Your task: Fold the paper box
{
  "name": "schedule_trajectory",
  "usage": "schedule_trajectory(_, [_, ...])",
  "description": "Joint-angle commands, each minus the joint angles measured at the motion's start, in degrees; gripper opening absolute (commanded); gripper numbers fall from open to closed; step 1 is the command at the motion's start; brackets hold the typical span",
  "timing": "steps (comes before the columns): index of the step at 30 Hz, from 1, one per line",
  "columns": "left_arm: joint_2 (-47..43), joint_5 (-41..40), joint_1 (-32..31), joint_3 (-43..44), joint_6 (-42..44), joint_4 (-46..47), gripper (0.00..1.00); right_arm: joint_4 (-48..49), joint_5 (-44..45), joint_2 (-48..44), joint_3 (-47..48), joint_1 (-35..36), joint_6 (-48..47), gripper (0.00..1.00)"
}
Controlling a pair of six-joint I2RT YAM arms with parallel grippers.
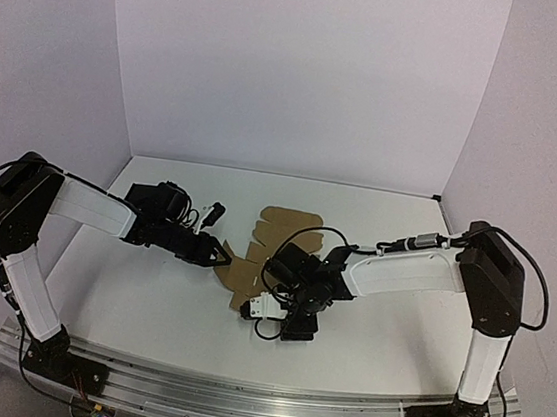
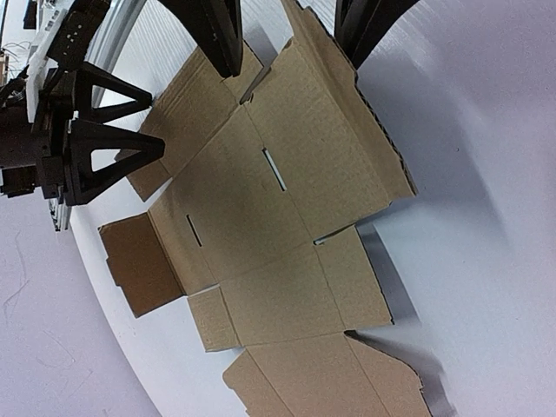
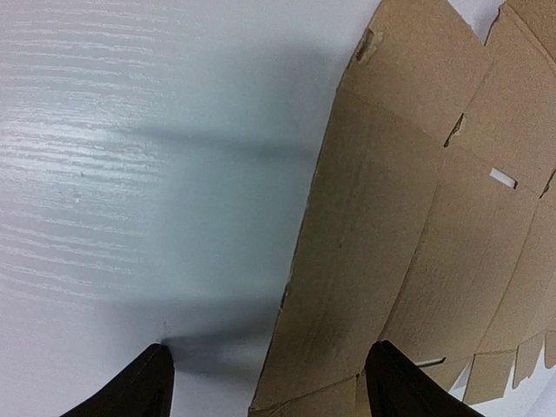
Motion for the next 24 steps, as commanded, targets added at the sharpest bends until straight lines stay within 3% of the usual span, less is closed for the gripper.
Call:
schedule_trajectory(1, [-1.42, 0.09, -0.16, 0.27, 1.61, 1.49, 0.37, 1.88, 4.1, 3.19, 2.64, 0.35, -3.28, 0.76])
schedule_trajectory(6, [-1.48, 0.39, -0.16, -0.02, 1.98, 1.47, 0.37, 2.42, 7.02, 5.15, 4.64, 0.35, -2.4, 0.65])
schedule_trajectory(13, [-2.34, 0.79, -0.06, -0.53, 3.33, 0.27, 0.37, 2.5, 5.59, 4.2, 4.67, 0.19, 0.34, 0.31])
schedule_trajectory(18, [-3.44, 0.79, 0.83, -1.05, 5.01, -2.18, 0.38, 2.48, 3.52, 2.96, 4.72, -0.76, 2.59, 0.15])
schedule_trajectory(22, [-5.54, 1.8, 2.74, -1.2, 9.64, -6.79, 0.45, 2.47, 0.83, 1.61, 5.11, -1.93, 4.34, 0.0])
schedule_trajectory(24, [-7.36, 3.78, 3.7, -1.57, 14.3, -8.39, 0.54, 2.42, -0.9, 0.87, 5.26, -2.42, 5.35, 0.0])
